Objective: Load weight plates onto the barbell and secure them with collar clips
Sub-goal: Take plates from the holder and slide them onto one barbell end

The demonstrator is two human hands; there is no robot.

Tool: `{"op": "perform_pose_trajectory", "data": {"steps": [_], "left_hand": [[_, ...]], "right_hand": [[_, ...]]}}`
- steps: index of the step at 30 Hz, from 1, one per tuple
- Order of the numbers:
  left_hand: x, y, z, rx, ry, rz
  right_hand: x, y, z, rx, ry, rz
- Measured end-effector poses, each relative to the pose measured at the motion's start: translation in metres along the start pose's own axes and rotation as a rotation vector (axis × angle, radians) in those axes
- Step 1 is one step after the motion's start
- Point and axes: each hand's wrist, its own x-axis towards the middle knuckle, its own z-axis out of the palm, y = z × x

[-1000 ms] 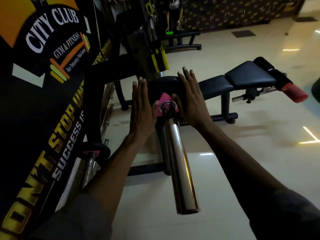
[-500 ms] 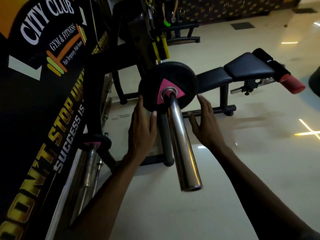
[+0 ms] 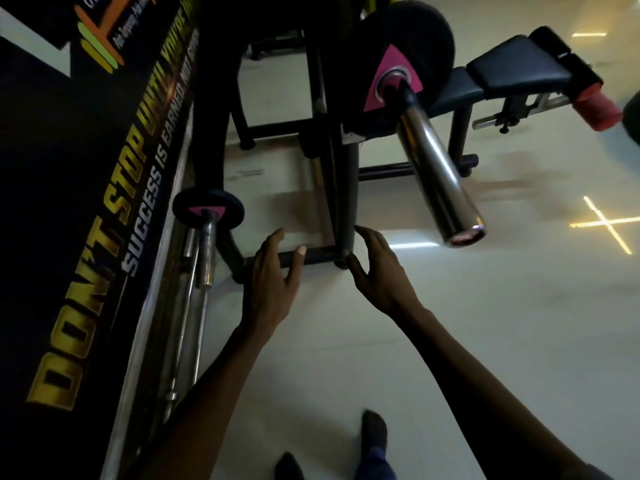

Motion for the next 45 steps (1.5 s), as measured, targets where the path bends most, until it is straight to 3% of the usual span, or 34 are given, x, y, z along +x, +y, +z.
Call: {"op": "perform_pose_trajectory", "data": {"steps": [12, 26, 32, 40, 45], "left_hand": [[0.022, -0.153, -0.11, -0.078, 0.034, -0.094], [0.247, -0.323, -0.129, 0.037, -0.03, -0.138], [0.322, -0.384, -0.12, 0.08, -0.117, -0.179], [0.337, -0.416, -0.122, -0.005, -0.211, -0.137], [0.319, -0.42, -0.12, -0.027, -0.19, -0.105]], "right_hand": [[0.022, -0.102, 0.178, 0.043, -0.241, -0.041], [0.243, -0.08, 0.341, 0.049, -0.265, -0.052], [0.312, -0.05, 0.383, -0.09, -0.364, 0.014], [0.322, -0.037, 0.407, 0.028, -0.24, 0.056], [0.299, -0.04, 0.403, 0.099, -0.203, 0.019]]}}
